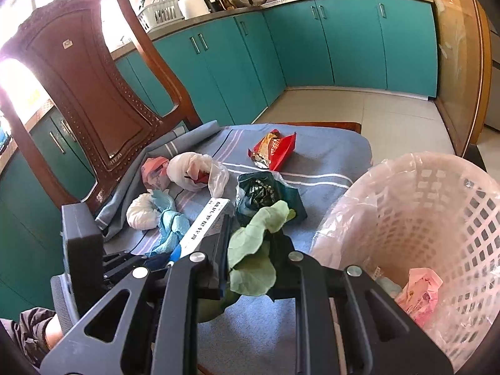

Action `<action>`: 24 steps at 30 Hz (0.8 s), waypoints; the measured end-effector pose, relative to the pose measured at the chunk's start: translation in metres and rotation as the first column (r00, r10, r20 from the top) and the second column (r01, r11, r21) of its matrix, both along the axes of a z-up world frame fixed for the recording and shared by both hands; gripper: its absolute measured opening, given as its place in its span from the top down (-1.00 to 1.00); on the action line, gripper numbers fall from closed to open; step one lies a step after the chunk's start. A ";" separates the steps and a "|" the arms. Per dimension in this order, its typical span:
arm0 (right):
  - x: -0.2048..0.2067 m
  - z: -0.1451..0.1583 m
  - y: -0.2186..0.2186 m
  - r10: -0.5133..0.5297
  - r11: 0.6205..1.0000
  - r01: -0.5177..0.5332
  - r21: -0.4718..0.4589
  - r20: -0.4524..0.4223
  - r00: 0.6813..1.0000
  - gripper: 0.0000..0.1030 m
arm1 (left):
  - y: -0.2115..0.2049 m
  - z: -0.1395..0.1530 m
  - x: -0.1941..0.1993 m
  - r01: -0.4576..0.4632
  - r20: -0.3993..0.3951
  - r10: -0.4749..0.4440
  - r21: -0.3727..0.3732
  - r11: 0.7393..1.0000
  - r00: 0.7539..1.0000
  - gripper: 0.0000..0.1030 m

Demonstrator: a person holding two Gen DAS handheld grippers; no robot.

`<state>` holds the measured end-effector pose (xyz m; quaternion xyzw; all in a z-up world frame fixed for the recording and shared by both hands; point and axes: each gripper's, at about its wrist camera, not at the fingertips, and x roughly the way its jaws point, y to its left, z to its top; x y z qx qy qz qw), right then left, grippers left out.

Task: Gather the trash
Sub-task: 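Grasp the white-and-blue medicine box with the left tool while the right tool holds the green cloth, then lift the medicine box with the left tool while the right tool holds the green cloth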

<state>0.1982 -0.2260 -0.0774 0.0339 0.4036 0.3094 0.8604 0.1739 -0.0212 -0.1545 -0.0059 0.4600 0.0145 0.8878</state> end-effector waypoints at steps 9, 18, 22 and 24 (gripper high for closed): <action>-0.003 -0.006 0.013 0.035 0.999 -0.035 -0.033 -0.004 0.999 0.63 | 0.010 0.004 -0.014 -0.002 0.004 0.002 0.010 1.000 1.000 0.24; -0.004 -0.009 0.017 0.048 0.998 -0.048 -0.047 -0.007 0.999 0.62 | 0.012 0.004 -0.021 0.001 0.008 -0.001 0.007 1.000 1.000 0.24; -0.005 -0.010 0.019 0.052 0.997 -0.053 -0.050 -0.006 0.999 0.62 | 0.014 0.005 -0.022 -0.003 0.009 0.002 0.007 1.000 1.000 0.24; -0.006 -0.011 0.020 0.055 0.997 -0.056 -0.052 -0.005 0.998 0.63 | 0.015 0.006 -0.023 -0.003 0.011 0.003 0.006 1.000 1.000 0.24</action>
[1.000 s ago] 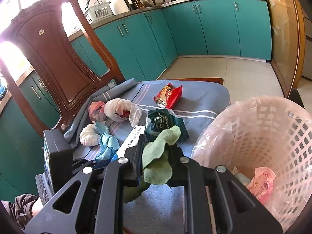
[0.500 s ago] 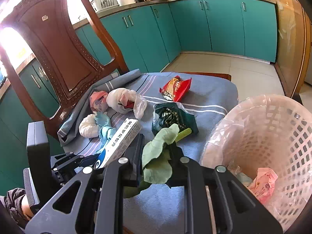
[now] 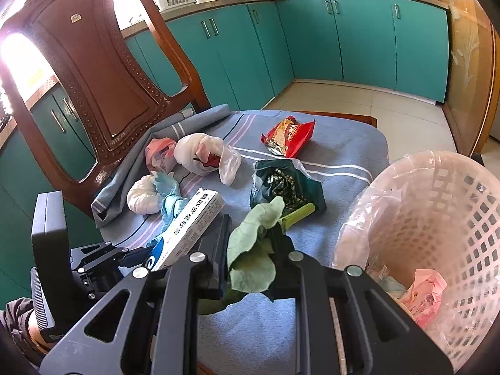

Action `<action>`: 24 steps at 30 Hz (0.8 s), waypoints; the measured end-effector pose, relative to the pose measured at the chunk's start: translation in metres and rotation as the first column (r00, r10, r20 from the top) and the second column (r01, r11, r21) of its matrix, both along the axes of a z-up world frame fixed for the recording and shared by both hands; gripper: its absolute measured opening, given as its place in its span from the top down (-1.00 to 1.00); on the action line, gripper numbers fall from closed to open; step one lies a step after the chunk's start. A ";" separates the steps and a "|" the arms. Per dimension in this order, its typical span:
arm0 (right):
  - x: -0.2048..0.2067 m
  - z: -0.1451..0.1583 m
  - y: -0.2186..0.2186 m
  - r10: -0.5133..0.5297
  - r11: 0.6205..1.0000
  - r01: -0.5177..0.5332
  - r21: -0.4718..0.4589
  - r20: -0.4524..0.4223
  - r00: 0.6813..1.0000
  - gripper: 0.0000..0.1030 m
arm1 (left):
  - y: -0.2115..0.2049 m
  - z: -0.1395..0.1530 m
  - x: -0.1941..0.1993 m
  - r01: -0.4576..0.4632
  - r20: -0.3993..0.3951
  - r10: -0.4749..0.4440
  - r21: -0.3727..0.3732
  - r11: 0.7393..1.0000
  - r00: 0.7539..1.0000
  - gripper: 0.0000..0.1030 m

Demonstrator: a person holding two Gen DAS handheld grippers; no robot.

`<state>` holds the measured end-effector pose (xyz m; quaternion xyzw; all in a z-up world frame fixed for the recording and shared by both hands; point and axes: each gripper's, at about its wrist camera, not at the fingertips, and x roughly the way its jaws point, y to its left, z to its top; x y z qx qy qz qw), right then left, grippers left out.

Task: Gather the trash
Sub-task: 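Lift the medicine box with the left tool while the right tool holds the green cloth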

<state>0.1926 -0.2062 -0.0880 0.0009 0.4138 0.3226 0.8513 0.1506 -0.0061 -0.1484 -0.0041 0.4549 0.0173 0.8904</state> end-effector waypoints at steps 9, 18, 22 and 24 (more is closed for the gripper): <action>-0.002 -0.002 0.005 0.016 1.000 -0.016 -0.007 0.000 1.000 0.62 | 0.004 0.008 -0.008 -0.011 0.023 0.011 0.001 1.000 1.000 0.24; -0.004 -0.004 0.012 0.038 0.999 -0.038 -0.018 -0.001 0.999 0.62 | 0.009 0.014 -0.013 -0.034 0.038 0.034 -0.001 0.999 0.999 0.24; -0.003 -0.005 0.014 0.040 0.999 -0.040 -0.021 -0.003 0.999 0.62 | 0.009 0.016 -0.015 -0.035 0.042 0.035 -0.002 0.999 0.998 0.24; -0.004 -0.005 0.015 0.043 0.999 -0.043 -0.023 -0.003 0.999 0.62 | 0.011 0.016 -0.015 -0.036 0.044 0.036 -0.003 0.999 0.998 0.24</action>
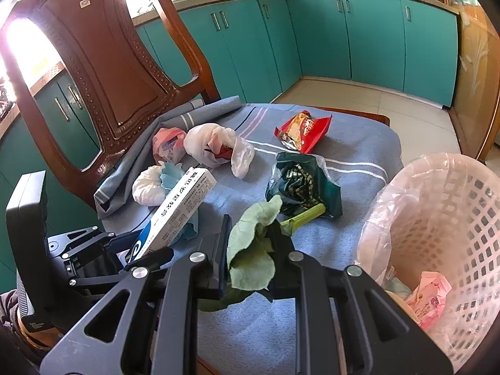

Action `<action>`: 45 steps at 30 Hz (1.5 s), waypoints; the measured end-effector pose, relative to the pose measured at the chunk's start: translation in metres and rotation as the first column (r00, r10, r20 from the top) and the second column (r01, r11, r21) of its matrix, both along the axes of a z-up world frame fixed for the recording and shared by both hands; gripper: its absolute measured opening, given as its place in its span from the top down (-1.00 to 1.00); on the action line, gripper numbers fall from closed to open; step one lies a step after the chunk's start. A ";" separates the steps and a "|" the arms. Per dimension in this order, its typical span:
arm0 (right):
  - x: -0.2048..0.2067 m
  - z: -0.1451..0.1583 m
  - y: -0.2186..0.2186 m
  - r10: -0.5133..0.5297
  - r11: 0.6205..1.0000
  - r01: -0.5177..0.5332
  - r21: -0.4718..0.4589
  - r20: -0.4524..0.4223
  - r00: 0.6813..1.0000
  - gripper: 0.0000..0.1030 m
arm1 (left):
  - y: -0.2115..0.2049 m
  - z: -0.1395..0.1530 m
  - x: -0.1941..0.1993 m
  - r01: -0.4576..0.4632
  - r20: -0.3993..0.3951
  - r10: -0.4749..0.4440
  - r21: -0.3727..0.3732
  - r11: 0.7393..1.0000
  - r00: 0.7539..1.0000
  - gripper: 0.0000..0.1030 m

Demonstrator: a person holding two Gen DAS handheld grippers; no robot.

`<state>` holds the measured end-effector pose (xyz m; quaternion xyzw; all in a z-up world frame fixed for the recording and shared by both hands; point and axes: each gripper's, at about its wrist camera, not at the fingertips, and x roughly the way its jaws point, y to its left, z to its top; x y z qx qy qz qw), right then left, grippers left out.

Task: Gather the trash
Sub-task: 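Lift the medicine box with the left tool while the right tool holds the green cloth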

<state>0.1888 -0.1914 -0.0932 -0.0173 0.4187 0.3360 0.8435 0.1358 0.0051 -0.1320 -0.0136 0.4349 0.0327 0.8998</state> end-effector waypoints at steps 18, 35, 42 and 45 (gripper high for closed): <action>-0.001 -0.001 0.002 0.007 1.000 -0.007 -0.003 -0.001 1.000 0.62 | 0.006 0.007 -0.007 -0.021 0.017 0.021 -0.002 1.000 1.000 0.24; -0.007 -0.002 0.008 0.017 1.000 -0.017 -0.003 0.010 1.000 0.63 | 0.014 0.014 -0.010 -0.046 0.037 0.046 -0.003 0.999 0.998 0.24; -0.008 0.003 0.005 0.012 1.000 -0.012 0.012 0.028 1.000 0.63 | 0.013 0.019 -0.013 -0.052 0.050 0.052 -0.002 0.999 0.997 0.24; -0.008 0.006 0.002 0.006 0.999 -0.007 0.033 0.036 0.999 0.63 | 0.013 0.021 -0.014 -0.055 0.056 0.055 -0.002 0.998 0.997 0.24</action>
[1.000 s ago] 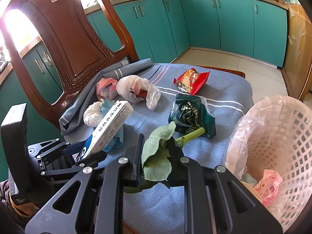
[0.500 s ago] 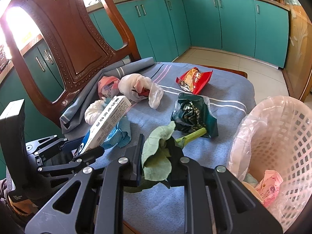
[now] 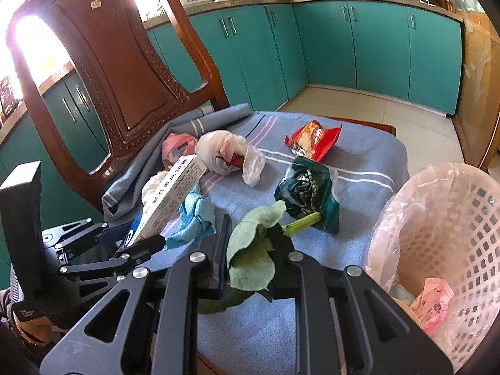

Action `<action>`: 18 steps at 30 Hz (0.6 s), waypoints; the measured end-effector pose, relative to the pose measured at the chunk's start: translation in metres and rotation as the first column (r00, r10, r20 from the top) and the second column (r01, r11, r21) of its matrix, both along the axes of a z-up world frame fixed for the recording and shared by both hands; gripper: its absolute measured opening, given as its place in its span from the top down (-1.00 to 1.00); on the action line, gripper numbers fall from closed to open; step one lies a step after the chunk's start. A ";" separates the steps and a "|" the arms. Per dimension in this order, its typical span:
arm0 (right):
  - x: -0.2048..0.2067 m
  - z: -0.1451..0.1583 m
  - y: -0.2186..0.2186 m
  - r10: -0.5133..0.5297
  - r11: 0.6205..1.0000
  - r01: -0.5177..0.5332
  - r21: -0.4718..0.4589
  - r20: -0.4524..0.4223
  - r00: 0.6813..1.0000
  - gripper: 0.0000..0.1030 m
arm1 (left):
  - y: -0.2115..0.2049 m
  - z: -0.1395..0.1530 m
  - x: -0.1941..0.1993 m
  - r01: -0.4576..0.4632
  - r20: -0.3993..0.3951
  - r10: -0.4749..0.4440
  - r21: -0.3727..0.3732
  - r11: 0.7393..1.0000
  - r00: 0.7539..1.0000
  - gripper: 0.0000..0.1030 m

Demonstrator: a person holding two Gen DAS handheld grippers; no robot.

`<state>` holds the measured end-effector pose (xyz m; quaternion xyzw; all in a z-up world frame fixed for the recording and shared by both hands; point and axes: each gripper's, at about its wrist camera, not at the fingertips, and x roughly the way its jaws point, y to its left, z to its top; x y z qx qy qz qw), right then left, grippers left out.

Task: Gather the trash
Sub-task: 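Lift the medicine box with the left tool while the right tool holds the green cloth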

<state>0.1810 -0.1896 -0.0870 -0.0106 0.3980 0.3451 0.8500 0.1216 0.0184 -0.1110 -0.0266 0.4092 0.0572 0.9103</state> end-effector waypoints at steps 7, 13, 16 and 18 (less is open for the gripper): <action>-0.002 0.007 -0.002 0.003 1.000 -0.004 0.028 0.020 1.000 0.63 | 0.001 0.007 -0.003 -0.007 0.015 0.007 0.000 1.000 1.000 0.24; -0.002 0.011 -0.003 0.000 0.999 -0.002 0.053 0.031 1.000 0.63 | 0.002 0.007 -0.004 -0.015 0.015 0.015 -0.002 1.000 1.000 0.24; -0.002 0.012 -0.004 -0.002 0.998 0.000 0.061 0.035 0.999 0.63 | 0.002 0.005 -0.003 -0.013 0.013 0.013 -0.002 1.000 1.000 0.24; -0.001 0.013 -0.003 -0.004 0.998 0.001 0.066 0.037 0.999 0.63 | 0.001 0.005 -0.003 -0.009 0.013 0.009 -0.001 1.000 1.000 0.24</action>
